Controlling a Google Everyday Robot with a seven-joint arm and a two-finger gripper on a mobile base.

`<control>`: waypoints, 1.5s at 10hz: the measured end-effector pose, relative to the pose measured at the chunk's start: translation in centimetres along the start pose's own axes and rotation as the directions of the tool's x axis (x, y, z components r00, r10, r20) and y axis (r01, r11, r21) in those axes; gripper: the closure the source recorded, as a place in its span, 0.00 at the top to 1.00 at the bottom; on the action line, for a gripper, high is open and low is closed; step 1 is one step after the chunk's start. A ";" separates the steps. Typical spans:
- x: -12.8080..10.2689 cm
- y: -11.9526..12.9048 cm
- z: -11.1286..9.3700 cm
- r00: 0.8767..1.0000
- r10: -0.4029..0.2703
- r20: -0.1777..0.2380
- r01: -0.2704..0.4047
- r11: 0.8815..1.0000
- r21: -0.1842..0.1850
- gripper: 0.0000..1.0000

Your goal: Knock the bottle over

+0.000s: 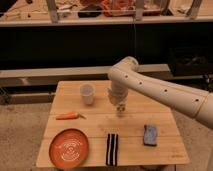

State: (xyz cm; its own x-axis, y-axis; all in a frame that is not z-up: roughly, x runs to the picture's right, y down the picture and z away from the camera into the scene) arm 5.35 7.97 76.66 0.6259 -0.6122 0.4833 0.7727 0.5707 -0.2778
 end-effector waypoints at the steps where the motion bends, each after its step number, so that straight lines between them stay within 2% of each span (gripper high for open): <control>1: 0.0 0.0 0.0 1.000 -0.001 0.000 0.001 1.000 0.000 0.03; 15: 0.0 0.1 -0.1 1.000 -0.030 0.005 0.030 1.000 -0.003 0.03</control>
State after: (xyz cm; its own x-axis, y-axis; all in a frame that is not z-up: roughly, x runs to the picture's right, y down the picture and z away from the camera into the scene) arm 5.40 7.97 76.59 0.6023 -0.6262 0.4951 0.7912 0.5506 -0.2661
